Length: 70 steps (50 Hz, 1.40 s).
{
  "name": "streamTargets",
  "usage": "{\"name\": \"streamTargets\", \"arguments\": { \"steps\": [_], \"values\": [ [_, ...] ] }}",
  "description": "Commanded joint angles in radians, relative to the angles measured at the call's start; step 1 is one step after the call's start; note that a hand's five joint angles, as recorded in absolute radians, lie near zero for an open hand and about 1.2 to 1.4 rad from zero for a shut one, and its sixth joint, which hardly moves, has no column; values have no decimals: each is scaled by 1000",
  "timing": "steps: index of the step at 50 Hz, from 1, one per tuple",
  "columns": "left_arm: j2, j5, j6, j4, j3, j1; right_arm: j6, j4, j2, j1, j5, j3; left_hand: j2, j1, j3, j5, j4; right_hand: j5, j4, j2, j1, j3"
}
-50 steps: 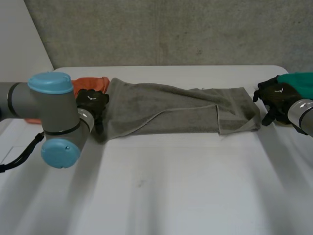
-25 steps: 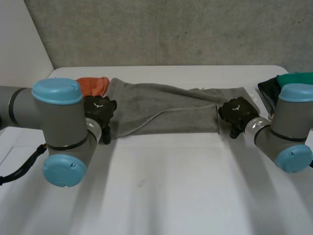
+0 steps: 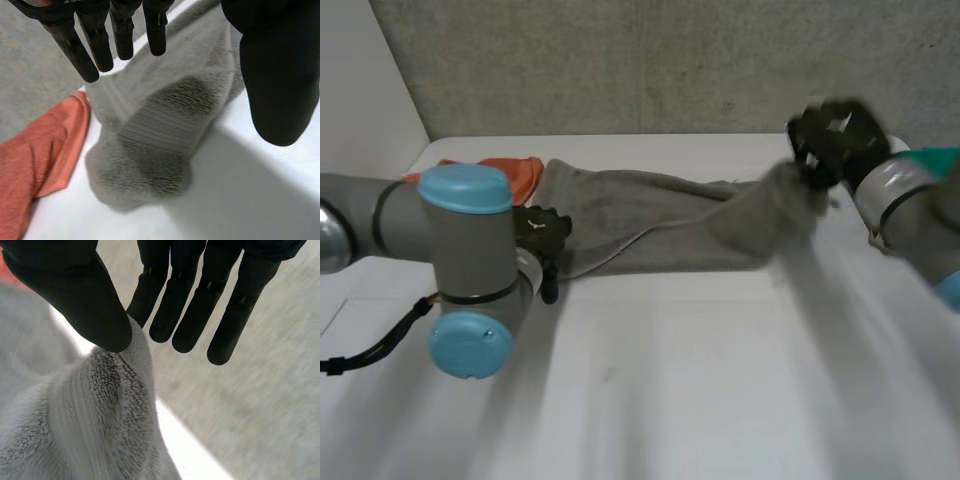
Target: Fold the laundry.
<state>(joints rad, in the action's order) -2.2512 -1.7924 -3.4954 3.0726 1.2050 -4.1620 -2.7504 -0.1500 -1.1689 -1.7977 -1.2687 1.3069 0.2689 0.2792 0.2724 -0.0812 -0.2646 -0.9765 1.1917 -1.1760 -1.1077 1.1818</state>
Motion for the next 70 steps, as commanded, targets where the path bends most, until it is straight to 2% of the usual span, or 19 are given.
{"name": "streamTargets", "arguments": {
  "steps": [1,10,15,16,17,18,22,27,33,39,44,47,49,55,62,65,66,69,70],
  "values": [
    [-99,-64,16,-100,-130,45,-204,29,-236,54,121,-14,-6,-16,-9,-8,1,-245,205,-220,-289,215],
    [-185,-168,50,-127,-225,80,-393,26,-380,141,207,-25,185,175,181,-198,-189,-245,205,-220,-289,215],
    [-203,-200,55,-78,-237,37,-422,32,-385,217,223,-8,622,611,618,-635,-626,-245,205,-220,-289,215],
    [-203,-197,56,-68,-234,28,-422,32,-383,227,226,-3,710,700,706,-723,-714,-245,205,-220,-289,215],
    [-202,-187,56,-52,-231,5,-420,35,-376,242,230,5,972,962,969,-986,-977,-245,205,-220,-289,215],
    [-200,-171,58,-45,-226,-9,-419,35,-373,247,232,8,1126,1116,1122,-1139,-1130,-245,205,-220,-289,215],
    [-176,-93,52,-37,-202,-43,-413,37,-356,267,232,20,1127,1117,1124,-1141,-1132,-245,205,-220,-289,215],
    [-38,-10,39,-112,-130,-76,-371,44,-318,276,232,17,1127,1117,1124,-1141,-1132,-245,205,-220,-289,215],
    [229,140,-94,-242,-7,-107,-230,141,-229,290,247,6,1127,1117,1124,-1141,-1132,-245,205,-220,-289,215],
    [364,240,-249,-368,56,-187,-7,285,-163,294,238,0,1127,1117,1124,-1141,-1132,-245,205,-220,-289,215],
    [384,320,-419,-495,82,-227,315,531,-66,294,204,-18,1127,1117,1124,-1141,-1132,-245,205,-220,-289,215],
    [339,332,-473,-497,73,-231,425,616,-17,281,177,-38,1127,1117,1124,-1141,-1132,-245,205,-220,-289,215],
    [254,321,-501,-468,42,-236,430,632,23,241,138,-58,1127,1117,1124,-1141,-1132,-245,205,-220,-289,215],
    [26,245,-501,-402,-151,-230,348,491,136,184,69,-133,1127,1117,1124,-1141,-1132,-245,205,-220,-289,215],
    [-140,180,-469,-355,-618,-208,252,217,262,112,-4,-392,1127,1117,1124,-1141,-1132,-245,205,-220,-289,215],
    [-134,183,-389,-229,-809,-208,157,6,259,104,-44,-472,1127,1117,1124,-1141,-1132,-245,205,-220,-289,215],
    [-113,173,-319,-131,-865,-217,90,-129,250,106,-63,-483,1127,1117,1124,-1141,-1132,-245,205,-220,-289,215],
    [-64,159,-194,36,-889,-228,-12,-351,221,113,-87,-469,1127,1117,1124,-1141,-1132,-245,205,-220,-289,215],
    [-36,160,-115,137,-872,-233,-78,-482,195,121,-109,-448,1127,1117,1124,-1141,-1132,-245,205,-220,-289,215]
  ]
}}
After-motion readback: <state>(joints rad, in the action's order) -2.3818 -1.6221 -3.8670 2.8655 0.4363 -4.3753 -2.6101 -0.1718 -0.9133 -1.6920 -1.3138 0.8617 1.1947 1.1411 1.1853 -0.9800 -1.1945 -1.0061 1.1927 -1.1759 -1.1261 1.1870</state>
